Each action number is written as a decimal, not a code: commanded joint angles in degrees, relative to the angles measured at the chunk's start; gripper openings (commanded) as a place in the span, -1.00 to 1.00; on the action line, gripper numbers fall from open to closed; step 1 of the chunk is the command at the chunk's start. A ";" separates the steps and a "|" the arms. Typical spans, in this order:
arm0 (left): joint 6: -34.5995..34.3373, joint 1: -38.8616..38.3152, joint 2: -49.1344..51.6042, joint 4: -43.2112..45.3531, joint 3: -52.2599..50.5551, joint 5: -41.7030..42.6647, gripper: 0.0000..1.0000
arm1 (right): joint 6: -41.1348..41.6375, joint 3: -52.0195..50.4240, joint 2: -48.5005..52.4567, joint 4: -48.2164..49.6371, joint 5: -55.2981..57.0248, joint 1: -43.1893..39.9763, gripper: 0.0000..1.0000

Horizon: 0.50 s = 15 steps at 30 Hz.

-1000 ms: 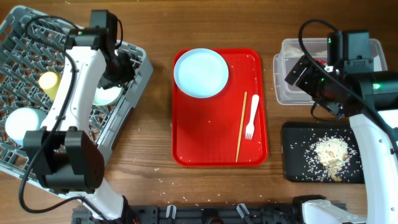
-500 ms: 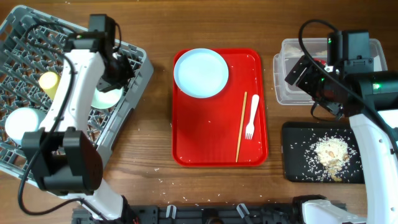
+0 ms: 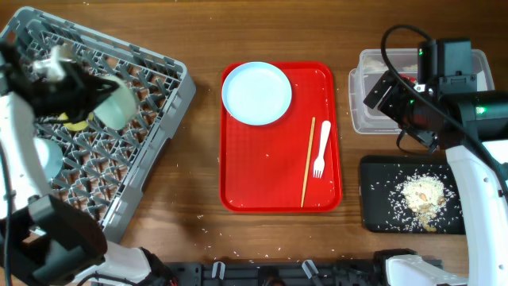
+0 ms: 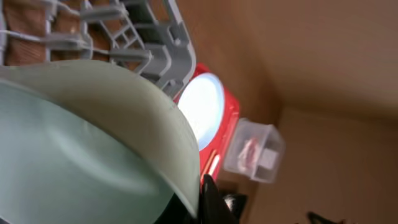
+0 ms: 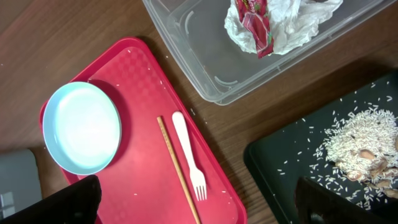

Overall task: Sort waste into correct bins and load items into the dishwasher rack
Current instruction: 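Adjust the green bowl upside down beside the yellow cup with the left gripper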

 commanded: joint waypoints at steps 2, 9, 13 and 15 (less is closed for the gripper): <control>6.60 6.58 1.84 1.36 -4.17 13.44 -0.92 | -0.72 0.24 0.52 -0.02 0.98 -0.22 1.00; 11.82 8.39 8.72 2.19 -8.28 24.35 -0.92 | -0.70 0.24 0.52 0.00 0.98 -0.22 0.99; 11.82 8.41 11.45 2.05 -8.28 24.35 -0.92 | -0.70 0.24 0.52 0.00 0.98 -0.22 1.00; 11.80 8.52 11.76 2.03 -8.28 23.98 -0.92 | -0.70 0.22 0.52 0.00 0.98 -0.22 0.99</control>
